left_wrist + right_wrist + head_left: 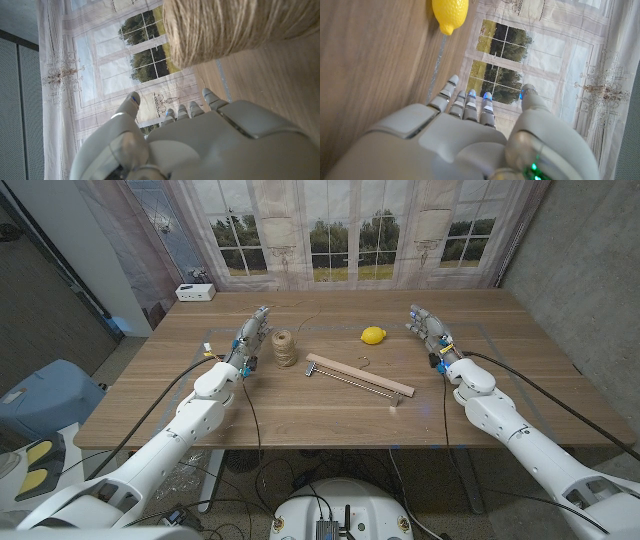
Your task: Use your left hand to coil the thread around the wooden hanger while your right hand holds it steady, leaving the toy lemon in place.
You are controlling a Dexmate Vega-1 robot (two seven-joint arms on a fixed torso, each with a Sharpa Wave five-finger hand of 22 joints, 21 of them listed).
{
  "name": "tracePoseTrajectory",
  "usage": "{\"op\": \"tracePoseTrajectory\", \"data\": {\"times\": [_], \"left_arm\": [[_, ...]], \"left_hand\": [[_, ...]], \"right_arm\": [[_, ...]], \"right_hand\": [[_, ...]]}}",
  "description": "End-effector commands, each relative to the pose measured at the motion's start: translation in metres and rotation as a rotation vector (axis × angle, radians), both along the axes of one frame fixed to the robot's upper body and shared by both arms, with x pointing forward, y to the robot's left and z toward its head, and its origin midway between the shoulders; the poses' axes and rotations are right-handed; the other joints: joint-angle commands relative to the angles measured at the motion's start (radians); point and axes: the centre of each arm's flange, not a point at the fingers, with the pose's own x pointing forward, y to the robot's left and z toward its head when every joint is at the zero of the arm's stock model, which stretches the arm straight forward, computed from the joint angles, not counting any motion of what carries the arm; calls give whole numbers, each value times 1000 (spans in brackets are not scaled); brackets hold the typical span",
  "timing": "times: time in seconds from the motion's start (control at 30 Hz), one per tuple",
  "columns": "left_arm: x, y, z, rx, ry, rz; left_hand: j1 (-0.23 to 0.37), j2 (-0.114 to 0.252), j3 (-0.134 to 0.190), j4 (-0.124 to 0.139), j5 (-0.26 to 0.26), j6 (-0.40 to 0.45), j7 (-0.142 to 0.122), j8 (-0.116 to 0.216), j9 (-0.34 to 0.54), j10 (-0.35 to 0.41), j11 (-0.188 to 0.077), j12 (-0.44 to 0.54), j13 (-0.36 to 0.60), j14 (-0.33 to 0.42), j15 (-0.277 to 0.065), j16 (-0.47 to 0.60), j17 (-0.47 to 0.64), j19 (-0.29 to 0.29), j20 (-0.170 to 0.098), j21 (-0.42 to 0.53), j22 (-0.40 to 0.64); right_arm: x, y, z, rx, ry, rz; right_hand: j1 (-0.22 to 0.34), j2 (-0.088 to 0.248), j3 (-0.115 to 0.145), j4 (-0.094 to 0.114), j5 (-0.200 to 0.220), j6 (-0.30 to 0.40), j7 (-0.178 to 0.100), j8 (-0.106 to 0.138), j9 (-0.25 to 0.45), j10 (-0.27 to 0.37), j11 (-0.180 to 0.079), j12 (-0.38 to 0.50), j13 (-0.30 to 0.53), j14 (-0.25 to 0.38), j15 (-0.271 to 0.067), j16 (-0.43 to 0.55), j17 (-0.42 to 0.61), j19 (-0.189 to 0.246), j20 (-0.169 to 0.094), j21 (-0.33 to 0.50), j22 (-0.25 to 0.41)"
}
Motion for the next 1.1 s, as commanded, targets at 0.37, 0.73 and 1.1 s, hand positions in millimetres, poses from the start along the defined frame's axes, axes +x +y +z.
{"op": "tracePoseTrajectory", "data": {"times": [0.37, 0.73, 1.1], "left_arm": [[-1, -2, -1, 7, 6, -7], [1, -2, 1, 17, 7, -17], [1, -2, -1, 15, 9, -23]], "left_hand": [[9, -6, 4, -6, 5, 1, -3, 10, 2, -8, 0, 5, 3, -7, 0, 7, 3, -11, 5, 3, 1], [9, -8, 3, -8, 5, 6, -4, 11, 3, -9, 3, 4, 3, -7, 2, 7, 3, -10, 9, 2, 1], [8, -9, 2, -9, 5, 10, -4, 11, 3, -10, 5, 4, 3, -8, 4, 7, 3, -10, 12, 0, 2]], "right_arm": [[-12, 5, 12, -180, 57, -87], [-30, 16, 23, -327, 81, -137], [-47, 27, 34, -483, 90, -253]], "right_hand": [[13, 5, 7, 2, 4, 14, 1, 9, 1, 17, 1, 9, 3, 14, 1, 7, 3, 9, 6, 0, 2], [14, 6, 8, 2, 5, 18, 0, 10, 1, 23, -2, 11, 2, 19, 3, 8, 3, 11, 9, -3, 2], [26, 6, 13, -5, 7, 29, 6, 13, 2, 33, -7, 13, 2, 31, -4, 10, 0, 20, 7, -6, 2]]}}
